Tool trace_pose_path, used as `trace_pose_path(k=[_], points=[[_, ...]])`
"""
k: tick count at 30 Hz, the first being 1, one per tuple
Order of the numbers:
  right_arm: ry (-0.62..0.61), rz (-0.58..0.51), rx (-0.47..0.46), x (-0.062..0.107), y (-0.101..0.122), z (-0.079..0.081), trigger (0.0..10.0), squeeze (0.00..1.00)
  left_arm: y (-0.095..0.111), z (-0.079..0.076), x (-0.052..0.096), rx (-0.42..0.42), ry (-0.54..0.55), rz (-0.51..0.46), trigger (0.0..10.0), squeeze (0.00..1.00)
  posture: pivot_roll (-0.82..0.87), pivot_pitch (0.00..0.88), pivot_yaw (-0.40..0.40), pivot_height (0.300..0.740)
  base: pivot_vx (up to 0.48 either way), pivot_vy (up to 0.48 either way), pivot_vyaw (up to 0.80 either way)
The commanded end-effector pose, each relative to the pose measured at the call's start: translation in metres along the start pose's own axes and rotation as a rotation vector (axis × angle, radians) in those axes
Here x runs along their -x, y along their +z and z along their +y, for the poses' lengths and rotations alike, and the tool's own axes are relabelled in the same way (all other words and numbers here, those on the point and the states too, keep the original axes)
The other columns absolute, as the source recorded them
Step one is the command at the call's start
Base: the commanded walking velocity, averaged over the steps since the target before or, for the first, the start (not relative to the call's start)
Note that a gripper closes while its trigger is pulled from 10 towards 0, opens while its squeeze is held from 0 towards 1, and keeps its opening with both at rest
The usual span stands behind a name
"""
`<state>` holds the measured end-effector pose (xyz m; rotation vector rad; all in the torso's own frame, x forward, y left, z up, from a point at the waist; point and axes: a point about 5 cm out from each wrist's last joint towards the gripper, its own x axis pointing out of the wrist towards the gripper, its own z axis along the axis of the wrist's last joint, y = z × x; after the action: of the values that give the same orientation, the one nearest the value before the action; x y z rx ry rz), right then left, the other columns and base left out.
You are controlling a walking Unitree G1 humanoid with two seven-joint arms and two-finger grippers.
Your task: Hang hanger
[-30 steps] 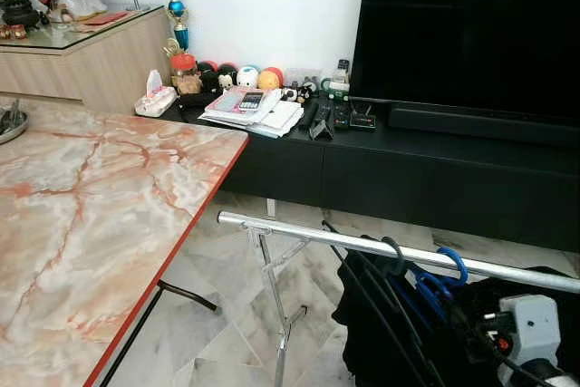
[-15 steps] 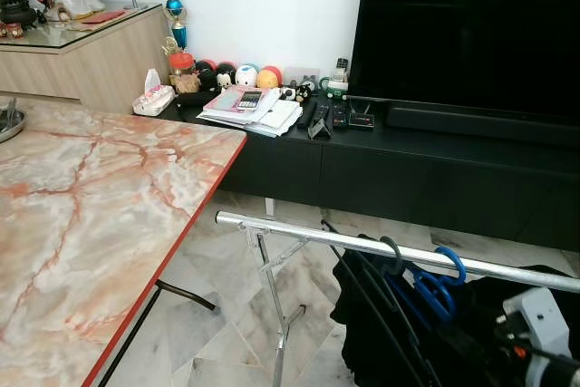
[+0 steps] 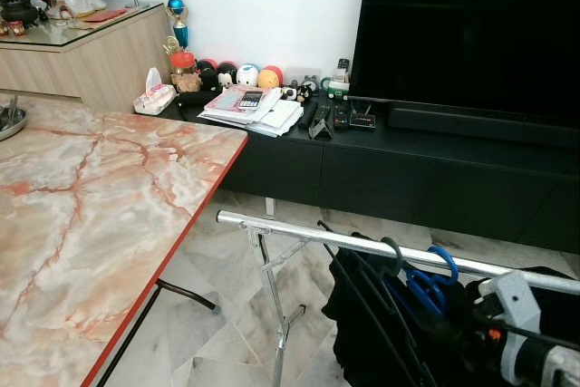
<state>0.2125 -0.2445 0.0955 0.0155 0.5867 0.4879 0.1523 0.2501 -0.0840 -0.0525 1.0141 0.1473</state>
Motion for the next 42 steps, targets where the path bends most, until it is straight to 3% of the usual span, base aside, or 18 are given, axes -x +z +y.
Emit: trace_pose_path(k=[1, 12, 22, 26, 34, 42], points=[[-0.022, 0.042, 0.014, 0.0, -0.002, -0.005, 10.0, 0.0, -0.003, 0.0, 0.0, -0.006, -0.006, 0.021, 10.0, 0.0, -0.03, 0.0, -0.011, 0.74, 0.0, 0.0, 0.0], [-0.036, 0.074, -0.012, -0.008, -0.012, -0.009, 10.0, 0.0, -0.004, 0.0, 0.0, -0.019, -0.011, 0.024, 10.0, 0.0, -0.03, 0.0, -0.004, 0.74, 0.0, 0.0, 0.0], [-0.125, 0.218, 0.06, -0.004, -0.03, -0.025, 10.0, 0.0, -0.005, -0.001, 0.001, -0.042, -0.026, 0.037, 10.0, 0.0, -0.04, 0.0, -0.003, 0.74, 0.0, 0.0, 0.0], [-0.117, 0.205, 0.073, -0.007, -0.027, -0.023, 10.0, 0.0, -0.006, -0.001, 0.001, -0.046, -0.028, 0.037, 10.0, 0.0, -0.03, 0.0, -0.005, 0.74, 0.0, 0.0, 0.0], [-0.103, 0.044, 0.061, -0.019, 0.004, -0.023, 10.0, 0.0, -0.005, -0.001, 0.001, -0.049, -0.029, 0.034, 10.0, 0.0, -0.03, 0.0, -0.007, 0.74, 0.0, 0.0, 0.0], [-0.093, 0.068, 0.088, -0.032, 0.007, -0.023, 10.0, 0.0, -0.004, -0.001, 0.0, -0.04, -0.028, 0.034, 10.0, 0.0, -0.02, 0.0, -0.013, 0.74, 0.0, 0.0, 0.0]])
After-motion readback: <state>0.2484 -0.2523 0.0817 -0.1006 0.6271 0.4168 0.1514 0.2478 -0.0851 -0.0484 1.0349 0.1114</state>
